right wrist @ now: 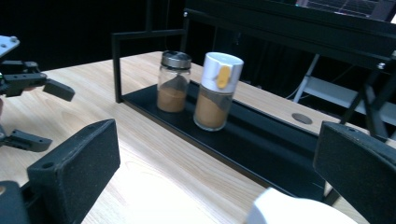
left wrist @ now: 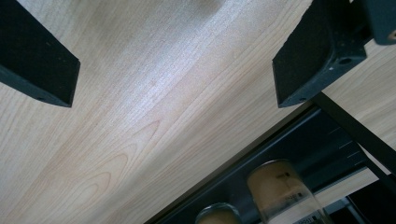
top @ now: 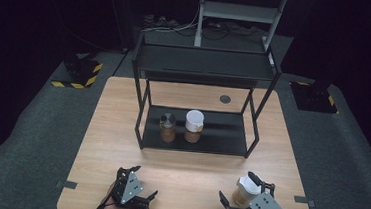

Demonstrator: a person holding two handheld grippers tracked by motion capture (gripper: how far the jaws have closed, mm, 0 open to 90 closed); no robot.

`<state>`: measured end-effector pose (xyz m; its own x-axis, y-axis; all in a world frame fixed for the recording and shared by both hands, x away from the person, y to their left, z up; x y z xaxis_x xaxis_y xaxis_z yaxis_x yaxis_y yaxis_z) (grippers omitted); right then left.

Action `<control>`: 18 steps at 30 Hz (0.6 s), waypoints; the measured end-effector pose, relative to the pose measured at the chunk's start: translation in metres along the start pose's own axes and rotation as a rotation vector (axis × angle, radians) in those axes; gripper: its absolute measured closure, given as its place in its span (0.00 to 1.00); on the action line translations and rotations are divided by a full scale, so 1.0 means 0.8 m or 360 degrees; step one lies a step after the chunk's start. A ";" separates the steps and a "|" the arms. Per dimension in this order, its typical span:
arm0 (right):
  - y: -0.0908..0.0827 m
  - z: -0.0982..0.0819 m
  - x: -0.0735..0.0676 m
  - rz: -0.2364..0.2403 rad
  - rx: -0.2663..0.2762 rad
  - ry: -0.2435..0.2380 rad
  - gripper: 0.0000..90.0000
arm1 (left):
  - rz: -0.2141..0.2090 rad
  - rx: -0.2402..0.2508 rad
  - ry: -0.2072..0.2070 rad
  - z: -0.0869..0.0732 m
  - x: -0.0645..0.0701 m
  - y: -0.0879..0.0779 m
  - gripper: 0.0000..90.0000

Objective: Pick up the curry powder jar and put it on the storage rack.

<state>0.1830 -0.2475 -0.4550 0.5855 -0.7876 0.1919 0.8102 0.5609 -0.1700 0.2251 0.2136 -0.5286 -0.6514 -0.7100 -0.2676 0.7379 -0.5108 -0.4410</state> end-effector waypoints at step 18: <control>-0.018 -0.019 0.027 -0.0128 -0.0043 0.0077 0.00 | -0.0005 -0.0003 0.0003 0.000 0.000 0.000 0.01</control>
<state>0.1832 -0.2763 -0.4631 0.5161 -0.8416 0.1591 0.8532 0.4887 -0.1822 0.2253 0.2134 -0.5285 -0.6542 -0.7075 -0.2674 0.7353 -0.5122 -0.4438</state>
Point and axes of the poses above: each handheld gripper's, and its own axes: y roughly forward along the jaws, z roughly out of its top, x roughly to its right, the point moved 7 cm from there along y, roughly forward along the jaws
